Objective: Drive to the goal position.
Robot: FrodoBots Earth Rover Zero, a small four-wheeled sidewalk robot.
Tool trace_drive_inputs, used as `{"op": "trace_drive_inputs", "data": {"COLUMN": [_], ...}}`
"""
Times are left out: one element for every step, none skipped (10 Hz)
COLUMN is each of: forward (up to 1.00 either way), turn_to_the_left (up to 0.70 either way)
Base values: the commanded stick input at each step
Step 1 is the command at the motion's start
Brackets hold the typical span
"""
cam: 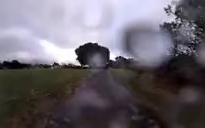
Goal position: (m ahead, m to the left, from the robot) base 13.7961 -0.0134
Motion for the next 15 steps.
{"op": "trace_drive_inputs", "data": {"forward": [0.7,0.7,0.7,0.7,0.7,0.7,0.7,0.7,0.7,0.7,0.7,0.7,0.7,0.7,0.7], "turn_to_the_left": [0.0,0.0,0.0,0.0,0.14,0.14,0.14,0.14,0.14,0.14,0.12,0.05,0.0,0.0,0.0]}}
